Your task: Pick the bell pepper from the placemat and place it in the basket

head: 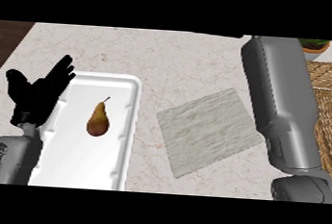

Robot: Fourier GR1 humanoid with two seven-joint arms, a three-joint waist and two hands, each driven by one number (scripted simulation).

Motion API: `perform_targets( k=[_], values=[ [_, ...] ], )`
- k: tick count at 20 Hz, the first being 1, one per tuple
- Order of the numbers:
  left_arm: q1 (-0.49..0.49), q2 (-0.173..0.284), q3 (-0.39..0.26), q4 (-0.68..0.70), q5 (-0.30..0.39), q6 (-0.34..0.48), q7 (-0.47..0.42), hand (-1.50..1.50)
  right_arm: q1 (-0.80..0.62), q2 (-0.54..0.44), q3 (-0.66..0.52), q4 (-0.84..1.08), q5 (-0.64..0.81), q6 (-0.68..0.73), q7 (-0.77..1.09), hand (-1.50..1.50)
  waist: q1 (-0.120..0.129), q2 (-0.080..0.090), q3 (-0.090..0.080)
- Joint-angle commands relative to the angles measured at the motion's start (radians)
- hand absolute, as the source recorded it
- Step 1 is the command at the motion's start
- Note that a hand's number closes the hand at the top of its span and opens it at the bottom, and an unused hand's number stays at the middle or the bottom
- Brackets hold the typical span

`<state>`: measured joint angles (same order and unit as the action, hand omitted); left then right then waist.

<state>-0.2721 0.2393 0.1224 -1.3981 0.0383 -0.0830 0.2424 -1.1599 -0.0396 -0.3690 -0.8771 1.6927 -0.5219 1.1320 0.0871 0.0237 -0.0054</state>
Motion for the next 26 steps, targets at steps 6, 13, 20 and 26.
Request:
perform_targets(
  k=[6, 13, 20, 26],
  values=[
    [0.022, 0.001, 0.018, 0.040, -0.012, 0.011, -0.057, 0.00, -0.169, -0.101, -0.105, 0.158, 0.236, -0.001, 0.274, 1.50, -0.015, 0.004, 0.002],
    [0.028, 0.016, 0.027, 0.005, -0.005, 0.010, -0.018, 0.00, -0.164, -0.174, -0.177, 0.211, 0.370, 0.088, 0.329, 1.50, -0.037, -0.008, 0.003],
    [0.058, 0.023, 0.043, 0.049, 0.006, -0.015, -0.061, 0.00, -0.118, -0.183, -0.263, 0.157, 0.373, 0.059, 0.276, 1.50, -0.069, -0.018, 0.005],
    [0.048, -0.005, 0.041, 0.018, -0.001, 0.031, -0.019, 0.00, 0.025, -0.125, -0.295, 0.080, 0.397, 0.008, 0.241, 1.50, -0.083, -0.024, 0.006]
  ],
)
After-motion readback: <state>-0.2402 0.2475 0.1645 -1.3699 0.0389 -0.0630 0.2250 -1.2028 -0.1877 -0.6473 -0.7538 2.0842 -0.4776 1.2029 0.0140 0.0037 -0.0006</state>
